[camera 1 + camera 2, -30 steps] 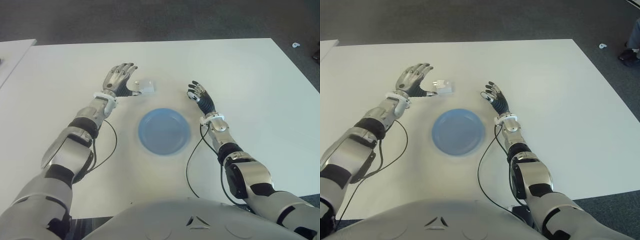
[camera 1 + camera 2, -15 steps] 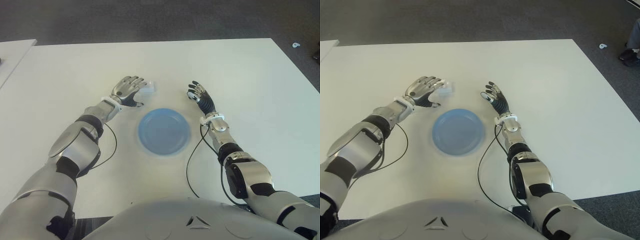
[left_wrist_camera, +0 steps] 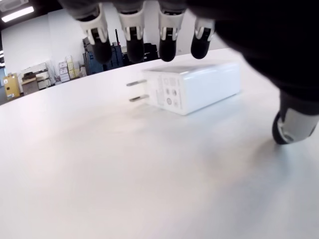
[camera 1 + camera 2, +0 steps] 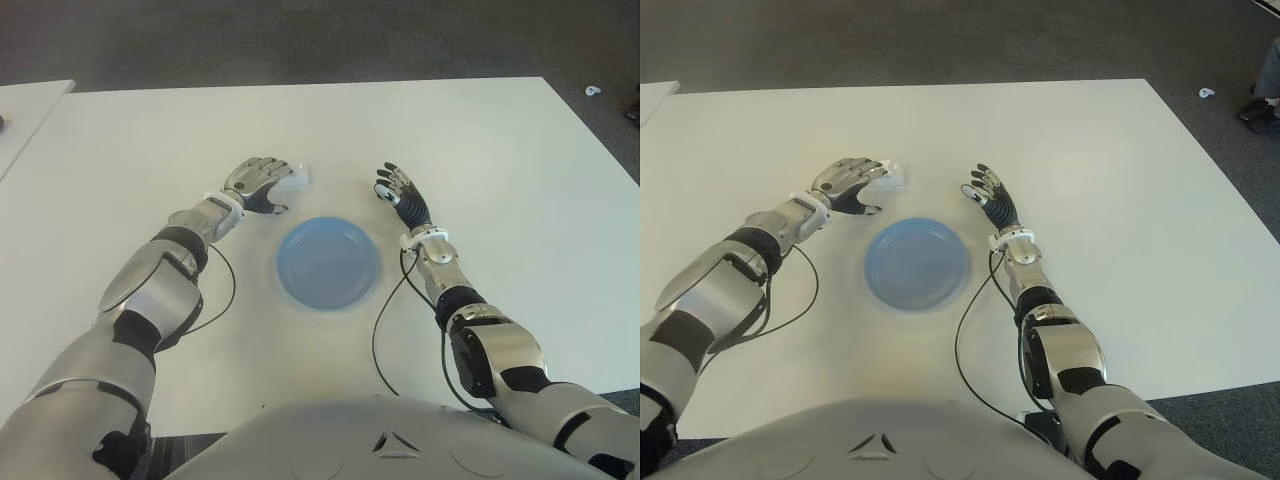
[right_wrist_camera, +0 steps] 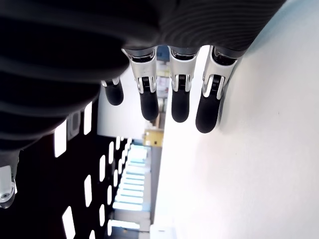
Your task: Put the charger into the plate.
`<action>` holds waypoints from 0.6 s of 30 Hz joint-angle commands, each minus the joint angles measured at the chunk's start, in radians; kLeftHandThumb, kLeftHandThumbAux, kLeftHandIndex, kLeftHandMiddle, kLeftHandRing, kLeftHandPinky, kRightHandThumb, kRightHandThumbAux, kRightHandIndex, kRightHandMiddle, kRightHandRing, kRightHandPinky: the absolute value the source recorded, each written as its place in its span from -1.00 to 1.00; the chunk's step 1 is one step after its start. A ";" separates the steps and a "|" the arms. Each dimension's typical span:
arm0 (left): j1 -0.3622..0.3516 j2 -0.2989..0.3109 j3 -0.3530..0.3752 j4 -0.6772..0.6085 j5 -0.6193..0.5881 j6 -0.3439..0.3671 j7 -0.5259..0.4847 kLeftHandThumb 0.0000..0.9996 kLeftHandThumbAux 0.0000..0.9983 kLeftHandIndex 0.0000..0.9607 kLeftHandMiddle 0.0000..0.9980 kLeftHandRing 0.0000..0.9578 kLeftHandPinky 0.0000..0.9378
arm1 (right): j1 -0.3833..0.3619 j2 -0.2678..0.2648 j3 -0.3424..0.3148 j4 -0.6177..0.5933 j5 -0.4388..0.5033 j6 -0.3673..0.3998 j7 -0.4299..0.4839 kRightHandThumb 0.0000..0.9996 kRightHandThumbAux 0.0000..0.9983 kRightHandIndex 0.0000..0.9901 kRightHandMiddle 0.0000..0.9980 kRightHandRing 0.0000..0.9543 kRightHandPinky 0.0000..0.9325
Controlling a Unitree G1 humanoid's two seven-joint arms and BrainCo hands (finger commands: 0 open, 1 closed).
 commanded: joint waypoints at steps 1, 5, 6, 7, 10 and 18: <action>0.079 0.002 0.006 0.042 -0.014 0.022 -0.084 -0.99 0.04 -1.00 -1.00 -1.00 -1.00 | 0.083 0.014 0.012 0.058 -0.017 0.073 0.015 -1.00 -0.06 -0.93 -0.67 -0.70 -0.75; 0.080 0.000 0.028 0.039 -0.049 0.014 -0.114 -0.99 0.02 -1.00 -1.00 -1.00 -1.00 | 0.085 0.015 0.011 0.057 -0.016 0.073 0.016 -1.00 -0.05 -0.93 -0.67 -0.69 -0.74; 0.081 -0.001 0.032 0.039 -0.057 0.014 -0.120 -0.99 0.00 -1.00 -1.00 -1.00 -1.00 | 0.085 0.015 0.011 0.057 -0.016 0.073 0.016 -1.00 -0.05 -0.93 -0.67 -0.69 -0.74; 0.082 -0.003 0.038 0.039 -0.066 0.013 -0.127 -0.99 -0.01 -1.00 -1.00 -1.00 -1.00 | 0.085 0.015 0.010 0.057 -0.015 0.073 0.016 -1.00 -0.05 -0.93 -0.67 -0.69 -0.74; 0.086 -0.004 0.050 0.037 -0.082 0.010 -0.139 -0.99 -0.03 -1.00 -1.00 -1.00 -1.00 | 0.087 0.015 0.010 0.054 -0.014 0.072 0.017 -1.00 -0.05 -0.93 -0.66 -0.68 -0.74; 0.097 -0.005 0.078 0.036 -0.117 0.010 -0.161 -1.00 -0.06 -1.00 -1.00 -1.00 -1.00 | 0.089 0.015 0.010 0.052 -0.015 0.073 0.019 -1.00 -0.05 -0.93 -0.66 -0.69 -0.76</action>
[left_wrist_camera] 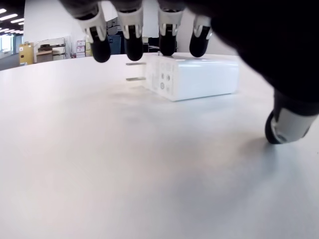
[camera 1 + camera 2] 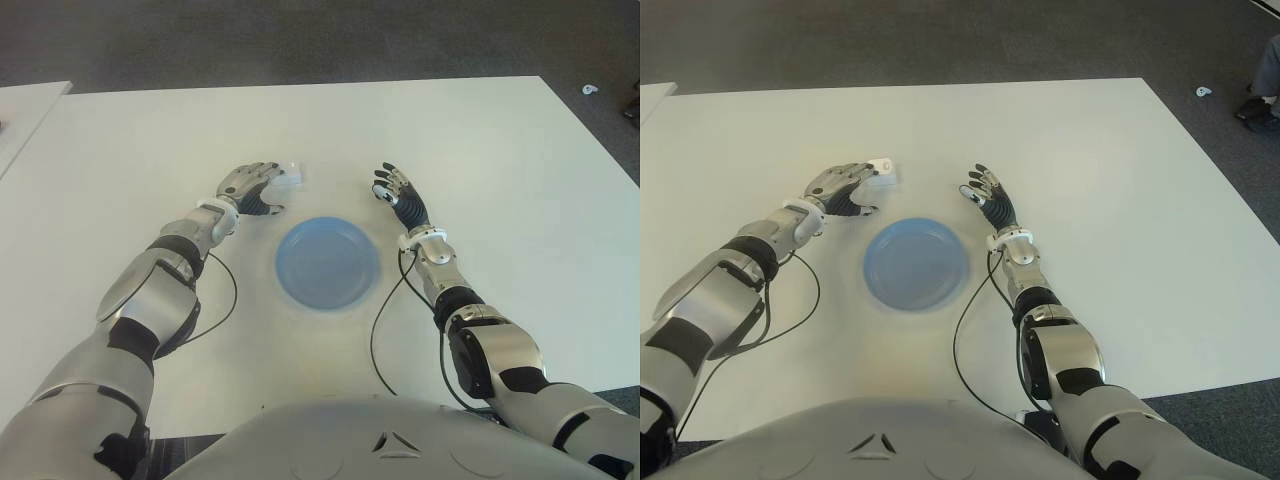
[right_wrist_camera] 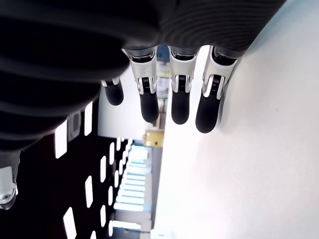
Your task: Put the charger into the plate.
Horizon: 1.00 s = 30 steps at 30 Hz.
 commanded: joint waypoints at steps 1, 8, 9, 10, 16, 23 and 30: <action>0.063 -0.005 0.006 0.035 -0.007 0.012 -0.091 -1.00 -0.06 -1.00 -1.00 -1.00 -1.00 | 0.086 0.012 0.011 0.057 -0.015 0.073 0.018 -1.00 -0.06 -0.94 -0.66 -0.69 -0.77; 0.070 -0.006 0.025 0.033 -0.029 0.014 -0.120 -1.00 -0.06 -1.00 -1.00 -1.00 -1.00 | 0.086 0.011 0.010 0.057 -0.015 0.073 0.020 -1.00 -0.06 -0.94 -0.66 -0.68 -0.76; 0.073 -0.006 0.025 0.032 -0.029 0.013 -0.120 -1.00 -0.06 -1.00 -1.00 -1.00 -0.98 | 0.086 0.011 0.010 0.056 -0.015 0.073 0.021 -1.00 -0.06 -0.94 -0.66 -0.68 -0.75; 0.076 -0.004 0.026 0.031 -0.031 0.009 -0.124 -1.00 -0.06 -1.00 -1.00 -1.00 -0.98 | 0.088 0.011 0.011 0.055 -0.015 0.072 0.021 -1.00 -0.06 -0.94 -0.65 -0.68 -0.75; 0.078 0.015 0.032 0.023 -0.037 -0.030 -0.158 -1.00 -0.08 -1.00 -1.00 -1.00 -0.93 | 0.091 0.011 0.011 0.048 -0.014 0.071 0.025 -1.00 -0.06 -0.94 -0.65 -0.67 -0.74; 0.075 0.043 -0.003 0.014 -0.007 -0.077 -0.167 -1.00 -0.08 -1.00 -1.00 -1.00 -0.91 | 0.092 0.012 0.011 0.042 -0.013 0.076 0.028 -1.00 -0.07 -0.94 -0.63 -0.65 -0.72; 0.072 0.105 -0.104 -0.008 0.081 -0.150 -0.081 -1.00 -0.11 -1.00 -1.00 -1.00 -0.98 | 0.094 0.011 0.010 0.036 -0.012 0.077 0.029 -1.00 -0.10 -0.92 -0.62 -0.65 -0.74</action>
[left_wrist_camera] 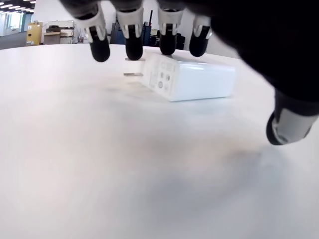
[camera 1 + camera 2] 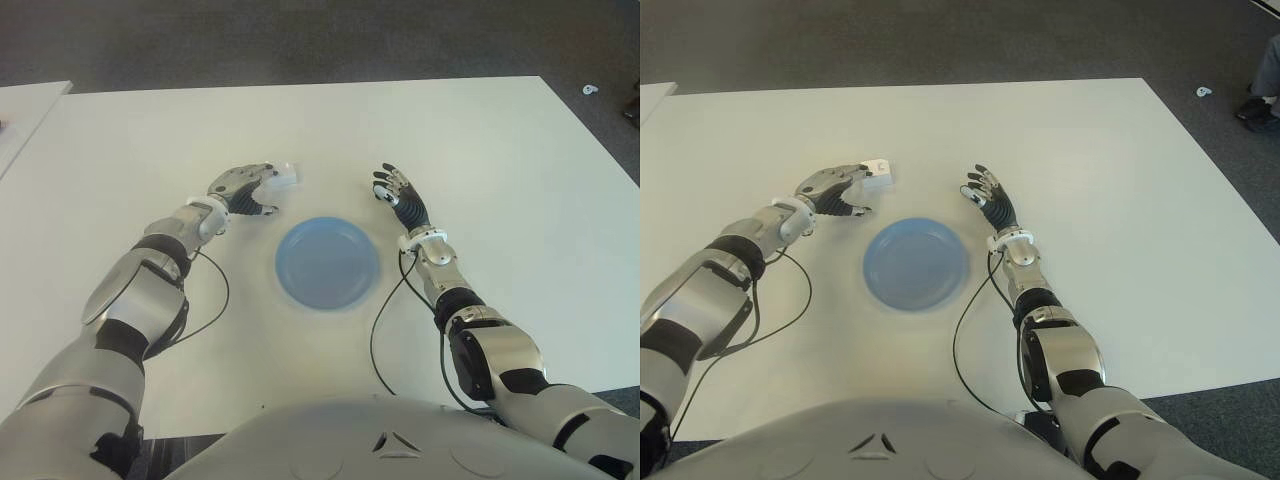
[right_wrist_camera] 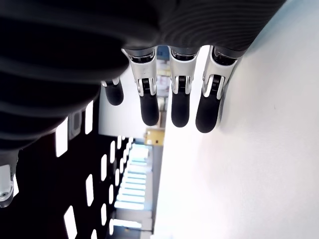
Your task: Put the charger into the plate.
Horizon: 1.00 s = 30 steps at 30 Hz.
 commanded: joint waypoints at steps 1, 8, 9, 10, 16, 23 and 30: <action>0.071 0.044 -0.112 0.009 0.122 -0.058 0.023 -1.00 -0.11 -1.00 -1.00 -1.00 -0.98 | 0.085 0.011 0.010 0.050 -0.011 0.077 0.019 -1.00 -0.10 -0.92 -0.62 -0.65 -0.74; 0.024 0.105 -0.303 -0.020 0.333 -0.012 0.256 -1.00 -0.10 -1.00 -1.00 -1.00 -1.00 | 0.086 0.011 0.009 0.046 -0.011 0.079 0.018 -1.00 -0.14 -0.91 -0.61 -0.64 -0.77; 0.015 0.114 -0.324 -0.023 0.354 -0.006 0.277 -1.00 -0.10 -1.00 -1.00 -1.00 -1.00 | 0.086 0.011 0.009 0.046 -0.011 0.080 0.018 -1.00 -0.14 -0.91 -0.61 -0.64 -0.77; 0.006 0.122 -0.345 -0.025 0.376 0.001 0.295 -1.00 -0.10 -1.00 -1.00 -1.00 -1.00 | 0.085 0.011 0.009 0.046 -0.011 0.081 0.018 -1.00 -0.14 -0.91 -0.61 -0.64 -0.77; -0.019 0.138 -0.426 -0.021 0.446 0.024 0.355 -1.00 -0.09 -1.00 -1.00 -1.00 -1.00 | 0.086 0.010 0.010 0.044 -0.013 0.084 0.016 -1.00 -0.15 -0.91 -0.60 -0.64 -0.76; -0.028 0.222 -0.504 -0.086 0.521 0.012 0.458 -1.00 -0.08 -1.00 -1.00 -1.00 -1.00 | 0.088 0.006 0.010 0.040 -0.013 0.084 0.017 -1.00 -0.17 -0.91 -0.60 -0.63 -0.78; -0.045 0.252 -0.554 -0.119 0.575 0.031 0.509 -1.00 -0.09 -1.00 -1.00 -1.00 -1.00 | 0.091 0.005 0.011 0.034 -0.014 0.084 0.017 -1.00 -0.18 -0.91 -0.59 -0.62 -0.78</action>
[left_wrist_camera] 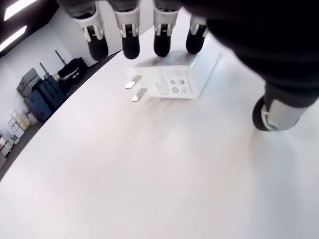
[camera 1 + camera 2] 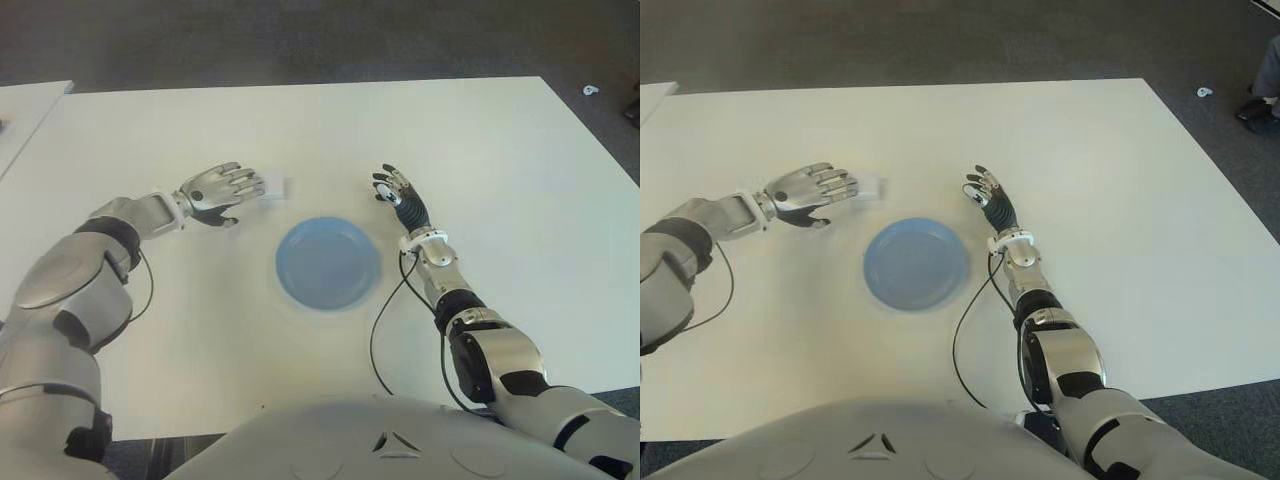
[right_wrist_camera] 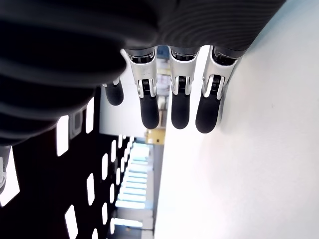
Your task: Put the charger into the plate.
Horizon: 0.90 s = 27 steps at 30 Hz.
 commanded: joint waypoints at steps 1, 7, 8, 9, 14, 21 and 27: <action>0.042 0.010 -0.070 -0.014 0.097 -0.013 -0.012 -1.00 -0.10 -1.00 -1.00 -1.00 -1.00 | 0.078 0.009 0.011 0.051 -0.014 0.084 0.012 -1.00 -0.19 -0.92 -0.59 -0.62 -0.78; 0.035 0.036 -0.084 -0.040 0.106 -0.023 -0.013 -1.00 -0.11 -1.00 -1.00 -1.00 -1.00 | 0.080 0.006 0.013 0.047 -0.016 0.086 0.014 -1.00 -0.21 -0.92 -0.58 -0.62 -0.79; 0.036 0.040 -0.084 -0.044 0.104 -0.026 -0.015 -1.00 -0.11 -1.00 -1.00 -1.00 -1.00 | 0.080 0.005 0.013 0.047 -0.016 0.086 0.015 -1.00 -0.21 -0.92 -0.58 -0.61 -0.79; 0.037 0.045 -0.083 -0.050 0.101 -0.029 -0.017 -1.00 -0.11 -1.00 -1.00 -1.00 -1.00 | 0.080 0.004 0.013 0.047 -0.016 0.086 0.015 -1.00 -0.22 -0.93 -0.58 -0.61 -0.80; 0.046 0.064 -0.077 -0.077 0.095 -0.028 -0.016 -1.00 -0.11 -1.00 -1.00 -1.00 -1.00 | 0.080 0.002 0.012 0.047 -0.015 0.087 0.017 -1.00 -0.22 -0.93 -0.57 -0.61 -0.79; 0.074 0.099 -0.056 -0.149 0.090 0.005 -0.021 -1.00 -0.10 -1.00 -1.00 -1.00 -1.00 | 0.080 0.000 0.011 0.049 -0.015 0.087 0.020 -1.00 -0.21 -0.93 -0.57 -0.61 -0.79; 0.094 0.143 -0.019 -0.266 0.075 -0.007 -0.091 -1.00 -0.09 -1.00 -1.00 -1.00 -1.00 | 0.079 -0.003 0.012 0.050 -0.017 0.089 0.019 -1.00 -0.21 -0.93 -0.56 -0.59 -0.79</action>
